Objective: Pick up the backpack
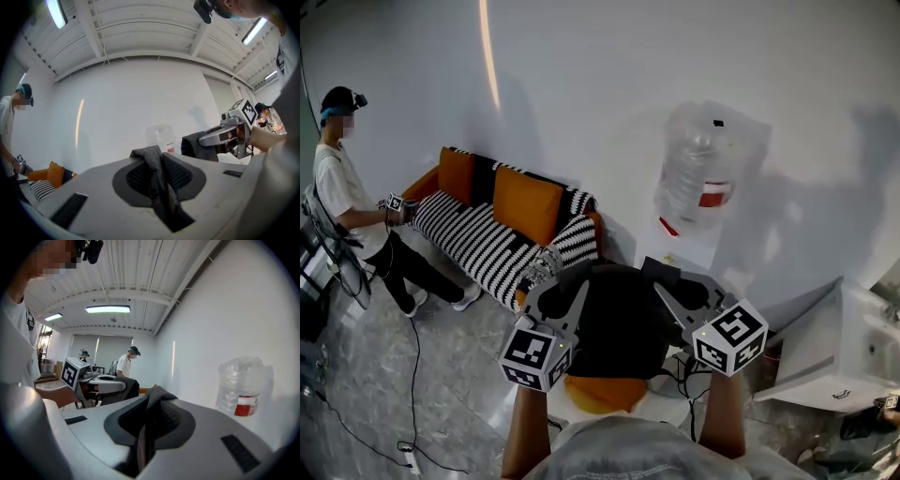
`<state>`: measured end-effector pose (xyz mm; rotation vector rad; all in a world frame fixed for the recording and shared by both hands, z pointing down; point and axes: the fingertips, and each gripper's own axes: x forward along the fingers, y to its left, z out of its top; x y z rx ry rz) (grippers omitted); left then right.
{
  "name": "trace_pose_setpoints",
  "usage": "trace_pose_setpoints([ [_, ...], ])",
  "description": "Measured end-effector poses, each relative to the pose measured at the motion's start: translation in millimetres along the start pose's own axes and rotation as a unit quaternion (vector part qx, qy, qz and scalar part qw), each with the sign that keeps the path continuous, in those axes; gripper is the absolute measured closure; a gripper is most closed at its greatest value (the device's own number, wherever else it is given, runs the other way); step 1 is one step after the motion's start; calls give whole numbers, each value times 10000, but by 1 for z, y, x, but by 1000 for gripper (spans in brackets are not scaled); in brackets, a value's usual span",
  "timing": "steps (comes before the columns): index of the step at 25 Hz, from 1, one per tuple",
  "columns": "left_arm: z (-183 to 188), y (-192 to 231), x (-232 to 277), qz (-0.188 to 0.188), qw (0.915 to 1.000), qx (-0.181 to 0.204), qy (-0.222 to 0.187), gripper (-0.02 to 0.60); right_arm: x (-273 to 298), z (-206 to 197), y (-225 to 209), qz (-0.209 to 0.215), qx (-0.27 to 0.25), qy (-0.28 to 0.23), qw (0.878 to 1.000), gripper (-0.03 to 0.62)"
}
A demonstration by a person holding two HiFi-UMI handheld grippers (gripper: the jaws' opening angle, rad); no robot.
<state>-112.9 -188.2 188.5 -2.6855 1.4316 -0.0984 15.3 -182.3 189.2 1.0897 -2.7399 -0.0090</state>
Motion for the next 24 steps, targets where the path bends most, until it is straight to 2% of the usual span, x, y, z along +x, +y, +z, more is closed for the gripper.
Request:
trace_pose_setpoints([
  [17,-1,-2,3,-47,9998,-213,15,502,-1,-1,-2,-32,-40,11,10000,556],
  [24,0,-3,6,-15,9998,-174,22,502,0,-2,-4,2,-41,20,10000,556],
])
